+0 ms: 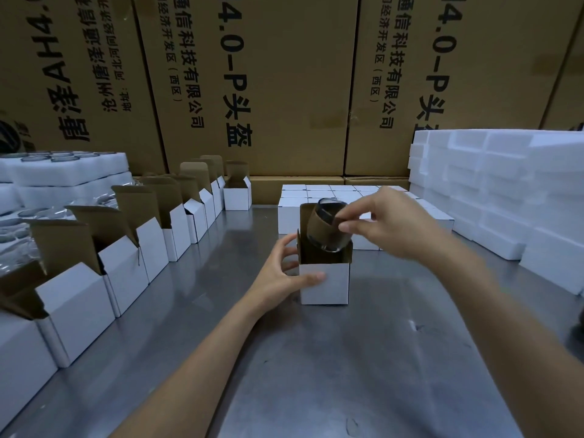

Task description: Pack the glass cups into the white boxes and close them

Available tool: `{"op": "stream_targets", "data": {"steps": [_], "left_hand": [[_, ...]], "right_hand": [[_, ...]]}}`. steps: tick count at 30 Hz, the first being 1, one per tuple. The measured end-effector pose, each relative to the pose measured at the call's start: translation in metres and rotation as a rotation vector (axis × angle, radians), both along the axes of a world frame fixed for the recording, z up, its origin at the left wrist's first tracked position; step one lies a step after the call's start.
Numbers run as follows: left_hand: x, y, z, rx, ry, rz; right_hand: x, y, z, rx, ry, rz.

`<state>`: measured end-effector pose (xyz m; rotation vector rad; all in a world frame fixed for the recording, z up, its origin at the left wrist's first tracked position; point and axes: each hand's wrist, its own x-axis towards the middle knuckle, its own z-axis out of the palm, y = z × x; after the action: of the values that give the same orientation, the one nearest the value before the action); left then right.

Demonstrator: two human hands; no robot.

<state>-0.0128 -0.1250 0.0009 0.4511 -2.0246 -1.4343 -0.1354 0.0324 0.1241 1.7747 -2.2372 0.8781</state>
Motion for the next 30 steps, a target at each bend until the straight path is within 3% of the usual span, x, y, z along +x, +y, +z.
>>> {"op": "stream_targets", "data": {"steps": [3, 8, 12, 17, 20, 22, 25, 27, 30], "left_hand": [[0.000, 0.001, 0.001, 0.014, 0.016, -0.005], [0.000, 0.003, 0.001, 0.025, 0.044, -0.021], [0.000, 0.004, 0.002, 0.018, 0.031, -0.015], [0.001, 0.003, 0.003, 0.032, 0.002, -0.037], [0.003, 0.002, 0.009, 0.059, -0.069, -0.057], [0.005, 0.000, 0.016, 0.181, -0.025, -0.046], [0.006, -0.009, 0.023, 0.332, 0.014, -0.041], [0.006, -0.011, 0.021, 0.311, -0.003, -0.037], [0.002, -0.010, 0.016, 0.254, -0.024, -0.035]], "right_hand": [[0.000, -0.011, -0.020, 0.055, 0.152, -0.111], [0.003, -0.025, -0.041, 0.150, 0.429, -0.055], [0.001, -0.028, -0.048, 0.213, 0.404, -0.050], [-0.003, -0.024, -0.036, 0.155, 0.244, -0.053], [-0.010, -0.018, -0.025, -0.060, -0.079, -0.064], [-0.019, -0.014, -0.023, -0.123, -0.302, -0.100], [-0.034, -0.008, -0.030, 0.060, -0.547, -0.134], [-0.036, -0.007, -0.039, 0.194, -0.698, -0.103], [-0.038, -0.007, -0.049, 0.202, -0.797, -0.051]]}}
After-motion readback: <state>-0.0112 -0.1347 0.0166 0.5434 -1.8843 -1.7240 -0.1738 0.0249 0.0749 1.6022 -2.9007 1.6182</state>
